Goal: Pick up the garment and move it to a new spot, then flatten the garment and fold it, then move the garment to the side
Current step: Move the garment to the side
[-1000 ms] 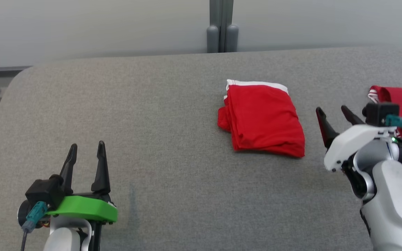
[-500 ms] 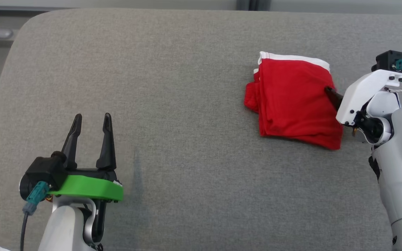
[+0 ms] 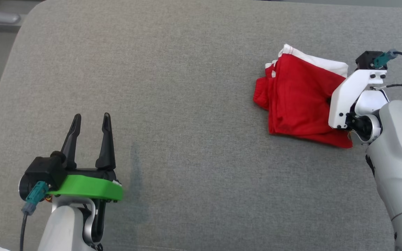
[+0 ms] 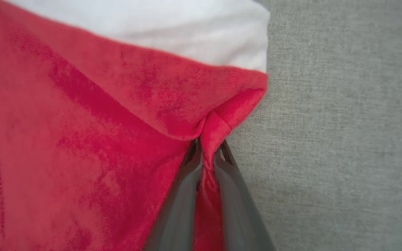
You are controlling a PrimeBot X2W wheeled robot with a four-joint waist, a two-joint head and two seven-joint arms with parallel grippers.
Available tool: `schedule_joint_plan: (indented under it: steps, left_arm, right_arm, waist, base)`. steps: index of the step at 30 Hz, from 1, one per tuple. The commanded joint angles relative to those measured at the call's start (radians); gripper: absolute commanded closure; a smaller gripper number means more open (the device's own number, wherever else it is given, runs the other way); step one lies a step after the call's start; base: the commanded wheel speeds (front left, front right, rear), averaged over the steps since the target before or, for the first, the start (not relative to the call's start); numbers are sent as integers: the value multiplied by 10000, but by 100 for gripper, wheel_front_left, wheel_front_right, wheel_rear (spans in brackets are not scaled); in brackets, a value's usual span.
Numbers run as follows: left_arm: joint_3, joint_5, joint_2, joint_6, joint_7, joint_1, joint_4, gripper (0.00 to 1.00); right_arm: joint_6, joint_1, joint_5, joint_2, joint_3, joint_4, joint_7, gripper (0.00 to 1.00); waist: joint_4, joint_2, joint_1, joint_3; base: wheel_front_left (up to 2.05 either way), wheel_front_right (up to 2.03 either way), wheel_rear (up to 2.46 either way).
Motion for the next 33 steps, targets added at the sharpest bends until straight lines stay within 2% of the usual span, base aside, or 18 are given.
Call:
schedule_joint_plan:
  steps: [1,9,16,24,33]
  left_arm:
    - [15,21,2,-23,-25,81,-27,0]
    - [262,70,80,-23,-13,96,-297,0]
    - [146,158,238,-23,-15,-389,-454,0]
    - [-131,188,536,-23,-13,-814,-484,0]
    - [-412,176,887,-21,-13,-1200,-651,0]
  right_arm:
    - [-1,0,80,-271,327,-169,174,100]
    - [-7,-1006,1056,-2027,2427,-2235,1092,100]
    - [-7,-1487,1424,-3545,3010,-2780,1322,100]
    - [-7,-1674,746,-4600,3101,-2346,179,100]
    - [-8,-2132,-530,-5640,3443,-1238,-1725,100]
  waist:
    - [-362,-1,0,-232]
    - [-1667,-1,0,-206]
    - [-2628,-1,0,279]
    - [-3270,-1,0,967]
    - [-3186,-1,0,1862]
  base:
    - [0,0,0]
    - [0,0,0]
    - [0,0,0]
    - [0,0,0]
    - [0,0,0]
